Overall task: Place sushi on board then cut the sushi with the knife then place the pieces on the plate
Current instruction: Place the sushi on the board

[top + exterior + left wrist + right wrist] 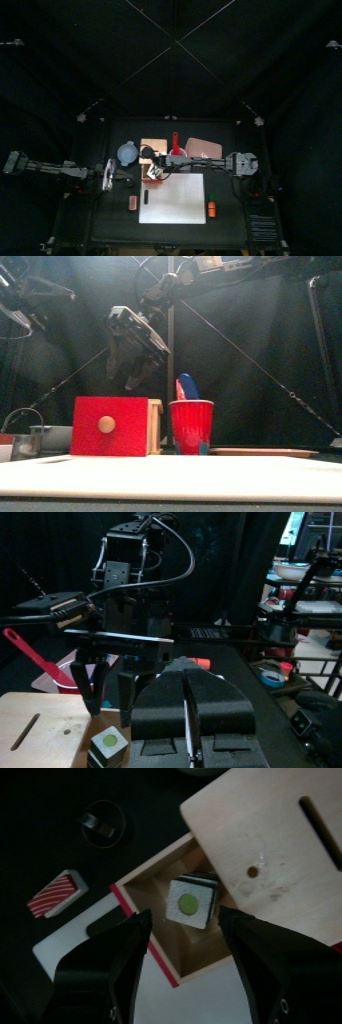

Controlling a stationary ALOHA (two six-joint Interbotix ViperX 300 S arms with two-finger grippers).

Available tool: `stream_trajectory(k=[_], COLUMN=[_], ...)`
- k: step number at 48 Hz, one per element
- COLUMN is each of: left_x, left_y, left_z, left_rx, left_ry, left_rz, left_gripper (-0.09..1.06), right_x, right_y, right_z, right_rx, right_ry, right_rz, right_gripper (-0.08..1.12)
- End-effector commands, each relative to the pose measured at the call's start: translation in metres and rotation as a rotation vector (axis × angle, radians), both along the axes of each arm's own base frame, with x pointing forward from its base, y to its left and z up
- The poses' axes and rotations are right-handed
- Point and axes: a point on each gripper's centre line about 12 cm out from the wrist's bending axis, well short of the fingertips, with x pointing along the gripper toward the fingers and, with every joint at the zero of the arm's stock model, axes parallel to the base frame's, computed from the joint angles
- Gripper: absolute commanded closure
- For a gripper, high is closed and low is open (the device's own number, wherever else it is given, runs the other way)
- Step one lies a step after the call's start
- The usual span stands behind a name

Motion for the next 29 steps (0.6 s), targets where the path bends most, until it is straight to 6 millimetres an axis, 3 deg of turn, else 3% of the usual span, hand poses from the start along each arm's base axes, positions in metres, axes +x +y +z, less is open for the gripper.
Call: stream_trajectory(k=[1,29], left_x=[0.001,-0.003], left_y=[0.000,0.000], left_z=[0.005,-0.009], left_rx=[0.006,0.000], left_ry=[-0.020,0.015], left_rz=[-0.002,0.000], left_gripper=[0.78,0.78], right_x=[0.001,0.016], right_y=[-0.002,0.012], right_z=[0.024,-0.001], right_rx=[-0.023,0.008], right_ry=[-0.009,0.047], right_rz=[-0.027,-0.053], right_gripper=[0.15,0.15])
